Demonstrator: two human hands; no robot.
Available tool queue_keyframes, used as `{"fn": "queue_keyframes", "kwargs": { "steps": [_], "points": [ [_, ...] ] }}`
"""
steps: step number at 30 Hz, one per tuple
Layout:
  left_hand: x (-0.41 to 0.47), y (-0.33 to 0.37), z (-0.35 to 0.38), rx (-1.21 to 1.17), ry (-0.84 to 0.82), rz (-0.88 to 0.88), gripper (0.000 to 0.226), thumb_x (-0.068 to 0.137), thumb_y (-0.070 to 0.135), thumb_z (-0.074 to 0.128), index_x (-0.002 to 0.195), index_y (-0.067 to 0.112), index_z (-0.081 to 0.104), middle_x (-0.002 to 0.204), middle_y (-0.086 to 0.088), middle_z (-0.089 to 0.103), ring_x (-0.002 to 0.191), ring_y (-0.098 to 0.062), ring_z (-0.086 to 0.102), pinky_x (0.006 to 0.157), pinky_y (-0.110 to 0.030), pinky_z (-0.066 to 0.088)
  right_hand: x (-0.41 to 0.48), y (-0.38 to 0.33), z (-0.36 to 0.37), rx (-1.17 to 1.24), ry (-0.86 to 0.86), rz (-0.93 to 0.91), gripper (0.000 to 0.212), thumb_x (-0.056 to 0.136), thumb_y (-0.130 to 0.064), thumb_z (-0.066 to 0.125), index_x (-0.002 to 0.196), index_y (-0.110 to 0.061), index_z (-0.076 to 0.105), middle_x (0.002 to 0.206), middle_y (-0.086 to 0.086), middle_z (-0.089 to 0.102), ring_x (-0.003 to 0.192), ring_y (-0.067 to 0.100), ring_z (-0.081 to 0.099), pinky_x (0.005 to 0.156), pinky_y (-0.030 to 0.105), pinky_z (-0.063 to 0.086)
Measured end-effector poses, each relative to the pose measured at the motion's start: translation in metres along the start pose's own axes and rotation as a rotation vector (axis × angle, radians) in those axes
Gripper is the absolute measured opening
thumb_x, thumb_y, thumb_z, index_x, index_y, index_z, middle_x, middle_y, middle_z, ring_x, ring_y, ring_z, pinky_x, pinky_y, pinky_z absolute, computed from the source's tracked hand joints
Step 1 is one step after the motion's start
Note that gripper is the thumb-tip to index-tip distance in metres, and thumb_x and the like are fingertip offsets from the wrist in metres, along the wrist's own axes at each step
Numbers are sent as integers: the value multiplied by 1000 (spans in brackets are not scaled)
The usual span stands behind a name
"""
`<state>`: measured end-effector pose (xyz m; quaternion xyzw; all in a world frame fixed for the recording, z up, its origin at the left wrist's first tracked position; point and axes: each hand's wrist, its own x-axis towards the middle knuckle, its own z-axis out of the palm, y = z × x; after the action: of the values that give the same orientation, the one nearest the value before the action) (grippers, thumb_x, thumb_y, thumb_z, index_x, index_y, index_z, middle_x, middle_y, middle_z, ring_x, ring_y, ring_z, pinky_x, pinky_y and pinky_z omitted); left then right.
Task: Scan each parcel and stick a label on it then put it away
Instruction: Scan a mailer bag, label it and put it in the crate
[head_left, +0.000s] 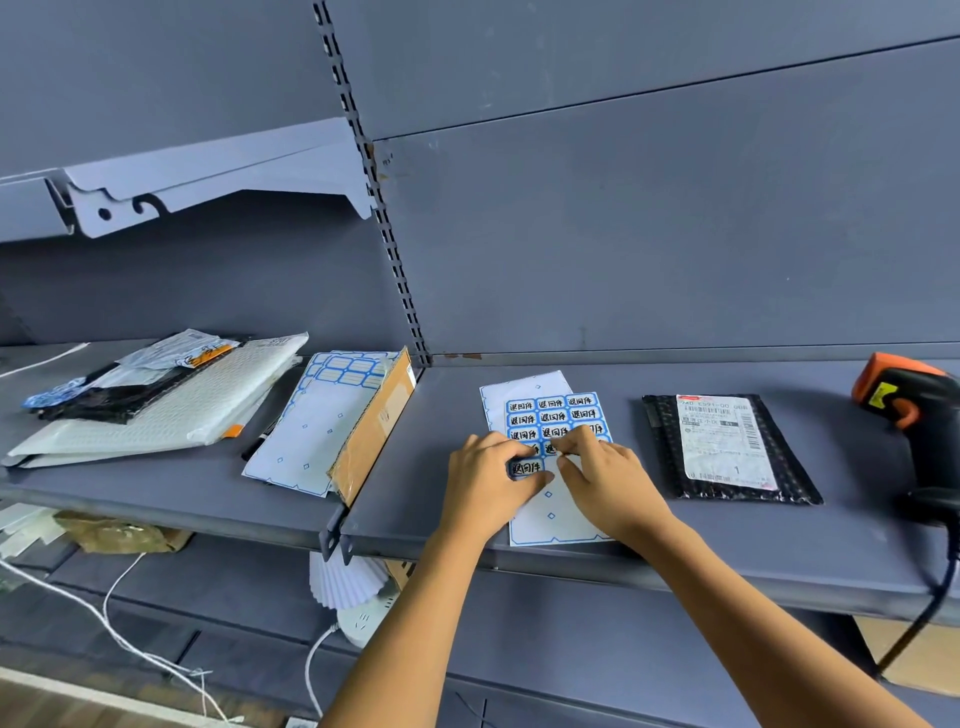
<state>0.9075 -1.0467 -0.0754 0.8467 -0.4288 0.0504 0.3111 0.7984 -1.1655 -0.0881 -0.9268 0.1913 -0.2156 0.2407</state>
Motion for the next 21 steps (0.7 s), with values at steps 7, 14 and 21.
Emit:
{"fn": "queue_keyframes", "kwargs": {
  "steps": [7, 14, 21],
  "points": [
    [-1, -2, 3, 12, 33, 79, 28, 78, 35, 73, 98, 15, 74, 99, 0, 68, 86, -22, 52, 71, -31, 44, 2, 2, 0, 19, -21, 17, 13, 97, -19, 44, 108, -13, 49, 122, -8, 63, 116, 17, 56, 98, 35, 35],
    [-5, -1, 2, 115, 73, 168, 28, 78, 40, 61, 86, 16, 73, 90, 3, 70, 79, -22, 55, 72, -32, 40, -1, -1, -1, 4, -18, -3, 14, 97, -19, 44, 107, -11, 49, 123, -6, 63, 115, 20, 56, 97, 35, 36],
    [-7, 1, 3, 192, 143, 211, 14, 79, 27, 68, 70, 16, 65, 75, 4, 68, 66, -20, 58, 66, -31, 39, -4, -2, -2, -23, -25, -12, 15, 97, -21, 43, 108, -12, 48, 122, -7, 63, 114, 20, 55, 96, 34, 35]
  ]
}}
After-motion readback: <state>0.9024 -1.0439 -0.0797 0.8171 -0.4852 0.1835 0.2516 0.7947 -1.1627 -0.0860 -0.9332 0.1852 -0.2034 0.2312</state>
